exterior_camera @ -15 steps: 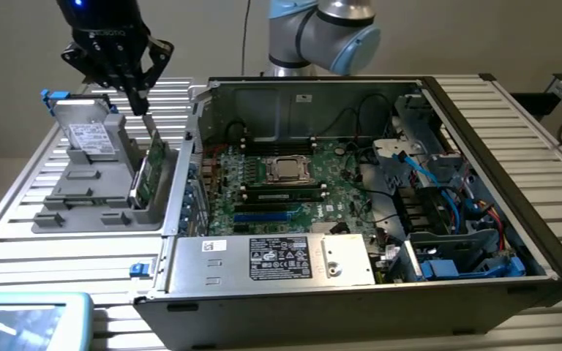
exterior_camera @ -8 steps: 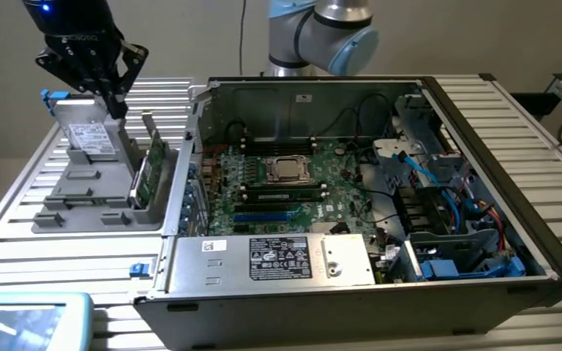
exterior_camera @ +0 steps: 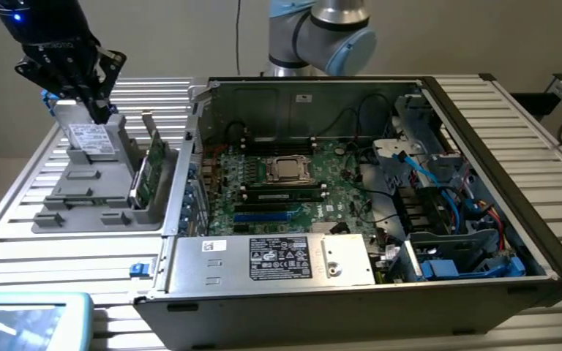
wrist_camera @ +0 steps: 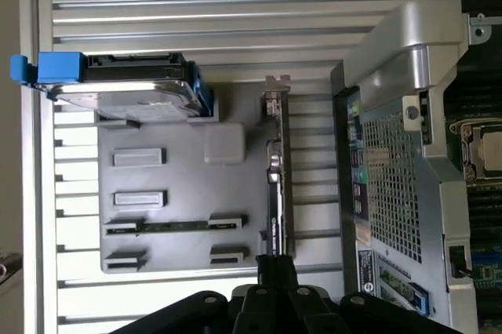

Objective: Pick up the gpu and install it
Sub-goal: 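Reach for the gpu, then pick up the gpu and move the gpu toward the slot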

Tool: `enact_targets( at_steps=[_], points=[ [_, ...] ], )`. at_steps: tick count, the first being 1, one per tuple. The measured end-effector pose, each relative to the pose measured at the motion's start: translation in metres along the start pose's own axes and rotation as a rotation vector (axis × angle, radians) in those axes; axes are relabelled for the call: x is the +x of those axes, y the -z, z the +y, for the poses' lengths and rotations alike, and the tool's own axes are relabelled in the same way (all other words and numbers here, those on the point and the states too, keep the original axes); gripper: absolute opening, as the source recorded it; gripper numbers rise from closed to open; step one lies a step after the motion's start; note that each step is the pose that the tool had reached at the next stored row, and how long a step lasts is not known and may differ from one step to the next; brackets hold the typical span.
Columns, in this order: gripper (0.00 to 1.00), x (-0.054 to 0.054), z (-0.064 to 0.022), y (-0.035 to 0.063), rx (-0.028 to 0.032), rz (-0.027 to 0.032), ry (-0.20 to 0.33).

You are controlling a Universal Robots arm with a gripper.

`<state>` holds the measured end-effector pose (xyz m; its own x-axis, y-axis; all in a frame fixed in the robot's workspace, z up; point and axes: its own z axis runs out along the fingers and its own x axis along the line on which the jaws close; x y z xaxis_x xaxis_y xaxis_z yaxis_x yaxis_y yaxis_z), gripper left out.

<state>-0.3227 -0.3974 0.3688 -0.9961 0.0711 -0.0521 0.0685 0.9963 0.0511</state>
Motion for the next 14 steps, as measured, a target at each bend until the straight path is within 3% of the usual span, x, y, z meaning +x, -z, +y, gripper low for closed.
enact_targets(
  at_steps=[6,14],
  points=[
    [0.12,0.002,0.0148,-0.0079,0.0013,-0.0031,0.000],
    [0.12,0.002,0.0151,-0.0092,0.0021,-0.0032,0.000]
  ],
)
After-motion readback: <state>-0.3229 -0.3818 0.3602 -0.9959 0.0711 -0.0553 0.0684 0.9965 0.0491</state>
